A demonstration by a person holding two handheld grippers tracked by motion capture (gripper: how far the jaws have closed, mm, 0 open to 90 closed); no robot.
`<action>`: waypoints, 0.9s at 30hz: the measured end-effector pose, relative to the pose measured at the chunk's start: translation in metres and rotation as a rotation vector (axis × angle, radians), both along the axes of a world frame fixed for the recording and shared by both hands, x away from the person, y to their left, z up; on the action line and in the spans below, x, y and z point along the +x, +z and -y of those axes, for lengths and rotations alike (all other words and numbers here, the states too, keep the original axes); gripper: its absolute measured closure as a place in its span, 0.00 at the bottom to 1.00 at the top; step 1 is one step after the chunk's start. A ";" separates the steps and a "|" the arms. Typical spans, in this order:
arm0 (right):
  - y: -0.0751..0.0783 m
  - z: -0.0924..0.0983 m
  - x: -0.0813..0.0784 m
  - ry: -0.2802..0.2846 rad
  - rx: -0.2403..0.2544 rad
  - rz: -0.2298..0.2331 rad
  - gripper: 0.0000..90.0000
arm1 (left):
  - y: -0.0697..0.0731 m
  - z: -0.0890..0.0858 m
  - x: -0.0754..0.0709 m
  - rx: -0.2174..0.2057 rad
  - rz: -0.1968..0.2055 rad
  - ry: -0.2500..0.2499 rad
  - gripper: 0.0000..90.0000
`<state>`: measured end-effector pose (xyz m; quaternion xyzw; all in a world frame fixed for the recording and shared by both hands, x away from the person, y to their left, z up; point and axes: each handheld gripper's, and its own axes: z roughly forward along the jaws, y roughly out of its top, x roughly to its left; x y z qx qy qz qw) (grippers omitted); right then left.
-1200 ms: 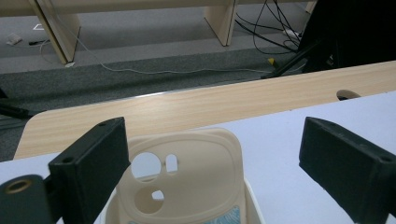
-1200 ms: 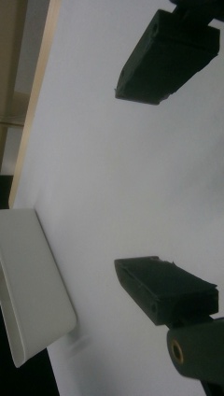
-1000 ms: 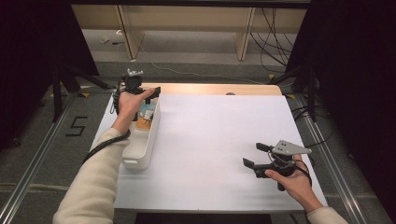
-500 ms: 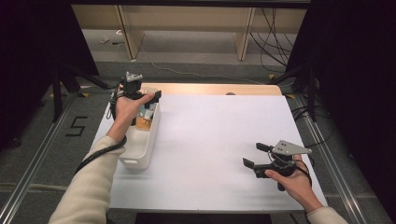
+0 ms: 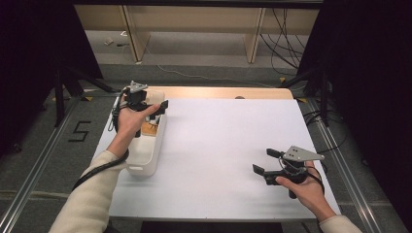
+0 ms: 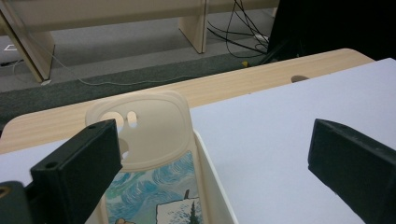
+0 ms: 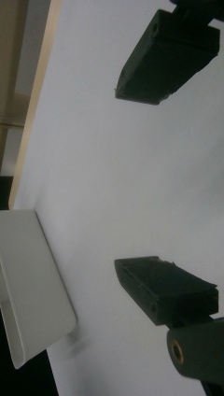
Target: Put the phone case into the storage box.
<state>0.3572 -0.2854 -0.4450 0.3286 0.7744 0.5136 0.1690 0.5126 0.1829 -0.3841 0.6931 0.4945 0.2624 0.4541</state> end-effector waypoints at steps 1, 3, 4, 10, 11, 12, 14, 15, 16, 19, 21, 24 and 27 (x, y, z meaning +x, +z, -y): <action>0.000 0.000 0.000 0.000 0.000 0.000 0.18 | 0.000 0.000 -0.001 0.001 0.002 -0.004 0.03; 0.000 0.000 0.000 0.000 -0.001 0.000 0.18 | -0.001 0.000 -0.003 -0.008 0.000 -0.008 0.03; 0.000 0.000 0.000 0.000 -0.001 0.000 0.18 | -0.001 0.000 -0.005 -0.008 0.000 -0.010 0.03; 0.000 0.000 0.000 0.000 0.000 0.003 0.18 | -0.002 0.003 -0.013 0.001 0.005 -0.030 0.03; 0.000 0.000 0.000 0.001 -0.001 0.003 0.18 | -0.002 0.003 -0.014 0.001 0.005 -0.032 0.03; 0.000 0.000 0.000 -0.001 -0.003 0.003 0.18 | -0.002 0.004 -0.015 -0.001 0.006 -0.033 0.03; 0.000 0.000 0.000 0.000 -0.003 0.003 0.18 | -0.003 0.004 -0.017 -0.005 0.005 -0.039 0.03; 0.000 0.000 0.000 0.000 -0.003 0.003 0.18 | -0.004 0.004 -0.018 -0.009 0.004 -0.041 0.03; 0.000 0.000 0.000 0.000 -0.003 0.003 0.18 | -0.004 0.005 -0.019 -0.007 0.002 -0.045 0.03; 0.000 0.000 0.000 0.000 -0.003 0.002 0.18 | -0.005 0.006 -0.022 -0.012 0.004 -0.055 0.03; 0.000 0.000 0.000 -0.001 -0.003 0.002 0.18 | -0.005 0.007 -0.024 -0.010 0.003 -0.062 0.03; 0.000 0.000 0.000 0.000 -0.003 0.002 0.18 | -0.005 0.008 -0.027 -0.019 0.008 -0.071 0.03; 0.000 0.000 0.000 0.001 -0.004 0.003 0.18 | -0.005 0.007 -0.029 -0.020 0.011 -0.072 0.04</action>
